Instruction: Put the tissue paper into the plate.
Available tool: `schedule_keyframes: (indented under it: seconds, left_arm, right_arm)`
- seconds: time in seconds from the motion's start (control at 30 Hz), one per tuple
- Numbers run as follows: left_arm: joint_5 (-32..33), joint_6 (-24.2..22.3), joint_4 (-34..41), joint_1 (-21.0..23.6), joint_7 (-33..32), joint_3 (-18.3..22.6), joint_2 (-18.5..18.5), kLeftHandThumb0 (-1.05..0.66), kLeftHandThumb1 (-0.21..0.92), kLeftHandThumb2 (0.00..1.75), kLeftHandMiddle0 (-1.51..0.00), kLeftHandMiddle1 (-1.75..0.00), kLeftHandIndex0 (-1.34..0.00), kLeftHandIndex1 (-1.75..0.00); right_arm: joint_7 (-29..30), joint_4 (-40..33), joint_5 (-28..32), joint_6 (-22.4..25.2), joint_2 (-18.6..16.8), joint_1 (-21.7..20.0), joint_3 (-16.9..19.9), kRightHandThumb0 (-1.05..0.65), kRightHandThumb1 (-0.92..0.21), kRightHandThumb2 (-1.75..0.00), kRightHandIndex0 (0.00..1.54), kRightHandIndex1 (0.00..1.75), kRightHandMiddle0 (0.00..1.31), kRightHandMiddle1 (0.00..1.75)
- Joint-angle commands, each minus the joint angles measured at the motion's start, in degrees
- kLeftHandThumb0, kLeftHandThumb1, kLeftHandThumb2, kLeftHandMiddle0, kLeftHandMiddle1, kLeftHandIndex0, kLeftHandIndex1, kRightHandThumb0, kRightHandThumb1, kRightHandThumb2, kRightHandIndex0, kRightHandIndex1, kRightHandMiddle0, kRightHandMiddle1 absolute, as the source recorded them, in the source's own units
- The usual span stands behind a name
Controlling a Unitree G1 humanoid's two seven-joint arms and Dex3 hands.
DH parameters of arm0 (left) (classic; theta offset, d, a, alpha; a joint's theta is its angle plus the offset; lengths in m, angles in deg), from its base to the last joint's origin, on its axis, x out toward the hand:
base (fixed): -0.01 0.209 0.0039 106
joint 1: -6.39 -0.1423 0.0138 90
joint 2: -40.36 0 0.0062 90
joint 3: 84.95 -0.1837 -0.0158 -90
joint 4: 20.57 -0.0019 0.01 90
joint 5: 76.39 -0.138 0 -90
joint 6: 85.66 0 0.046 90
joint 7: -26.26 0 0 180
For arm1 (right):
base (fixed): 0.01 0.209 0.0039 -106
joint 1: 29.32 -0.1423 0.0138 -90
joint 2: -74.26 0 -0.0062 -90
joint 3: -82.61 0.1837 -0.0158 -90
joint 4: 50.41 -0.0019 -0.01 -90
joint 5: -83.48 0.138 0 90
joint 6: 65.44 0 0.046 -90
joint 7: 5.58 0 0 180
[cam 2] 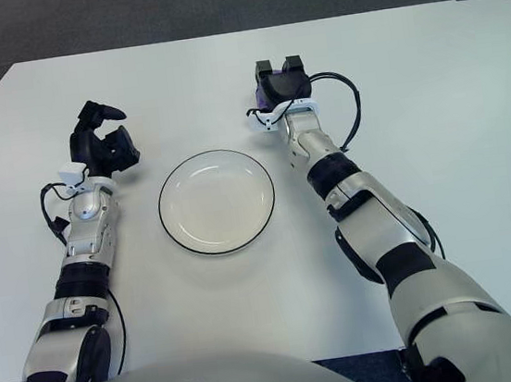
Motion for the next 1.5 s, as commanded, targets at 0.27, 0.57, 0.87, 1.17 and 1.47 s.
schedule_keyframes:
  seconds: [0.27,0.57,0.87,1.17,1.47]
  left_arm:
    - [0.0,1.5,-5.6,-11.2,-1.1,-0.1,4.1,-0.47,0.34,1.29,-1.31,-1.75,-0.60,-1.75]
    - [-0.2,2.1,-5.8,-11.1,-0.8,-0.2,3.9,-0.47,0.34,1.29,-1.32,-1.75,-0.60,-1.75]
    - [0.1,2.2,-5.9,-11.1,-0.3,-0.2,3.8,-0.48,0.34,1.30,-1.31,-1.75,-0.60,-1.75]
    - [0.5,1.7,-5.9,-11.0,0.1,-0.1,3.8,-0.47,0.34,1.29,-1.31,-1.75,-0.60,-1.75]
    - [0.5,1.1,-5.6,-11.1,0.2,-0.3,3.7,-0.47,0.34,1.29,-1.30,-1.75,-0.60,-1.75]
  right_arm:
    - [5.5,4.5,6.6,-9.5,0.2,6.3,4.2,0.00,-0.03,-1.50,0.90,1.30,0.74,1.75]
    - [5.4,5.1,9.1,-14.1,0.3,6.5,5.8,0.00,0.03,-1.56,0.99,1.27,0.75,1.75]
    - [4.8,4.8,10.2,-16.5,0.7,6.6,6.5,0.00,0.02,-1.57,0.94,1.35,0.74,1.75]
    - [5.0,1.5,11.2,-18.4,1.8,7.4,7.8,0.00,0.05,-1.58,1.02,1.27,0.74,1.75]
    - [6.4,-2.0,12.2,-21.1,3.1,8.3,9.9,0.00,0.06,-1.63,0.98,1.42,0.70,1.75]
